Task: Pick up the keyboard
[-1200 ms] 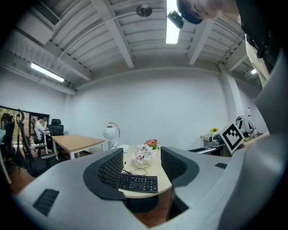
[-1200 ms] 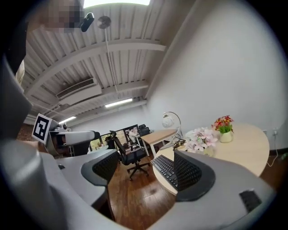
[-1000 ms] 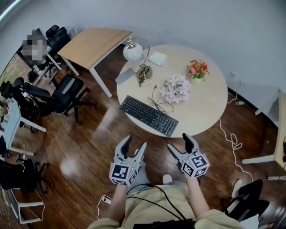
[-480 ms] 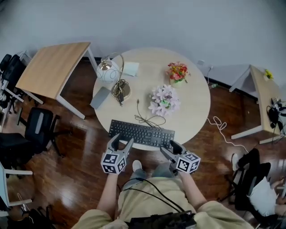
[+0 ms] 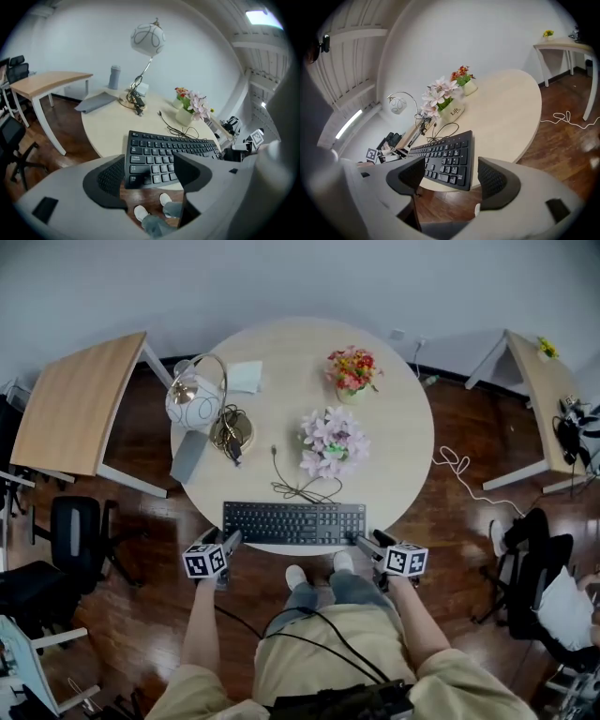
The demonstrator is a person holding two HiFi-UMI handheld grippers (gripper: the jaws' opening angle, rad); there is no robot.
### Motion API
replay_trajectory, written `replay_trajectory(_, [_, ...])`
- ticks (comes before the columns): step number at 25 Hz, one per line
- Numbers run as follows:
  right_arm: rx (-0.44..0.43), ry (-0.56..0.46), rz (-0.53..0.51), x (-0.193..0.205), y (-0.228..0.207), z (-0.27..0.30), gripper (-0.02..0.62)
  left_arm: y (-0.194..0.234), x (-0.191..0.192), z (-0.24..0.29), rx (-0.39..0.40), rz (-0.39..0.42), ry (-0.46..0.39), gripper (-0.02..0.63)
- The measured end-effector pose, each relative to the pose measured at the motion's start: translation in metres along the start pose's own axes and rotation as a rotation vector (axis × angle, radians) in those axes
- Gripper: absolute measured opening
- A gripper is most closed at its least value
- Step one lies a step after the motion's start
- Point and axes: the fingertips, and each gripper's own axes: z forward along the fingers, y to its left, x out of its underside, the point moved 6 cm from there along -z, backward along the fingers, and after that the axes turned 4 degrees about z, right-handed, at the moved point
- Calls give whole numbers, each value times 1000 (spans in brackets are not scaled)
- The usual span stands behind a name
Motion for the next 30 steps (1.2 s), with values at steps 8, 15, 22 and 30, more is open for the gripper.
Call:
replay_trajectory(8, [19,46,34,-13,-19,33,360,24,-18,48,47,-5,95,371])
replay_trajectory(15, [-12,84,14,-10,-9,52,267,25,-14,52,39,-86,15,346])
replay_trajectory(22, [33,134,-11,-16,-15,48,199,23,-9,45,21,-139,59,235])
replay_trajectory(30, [-82,-161,-156,-115,28,3,186,-23,-79,-3,37,-68,-253,201])
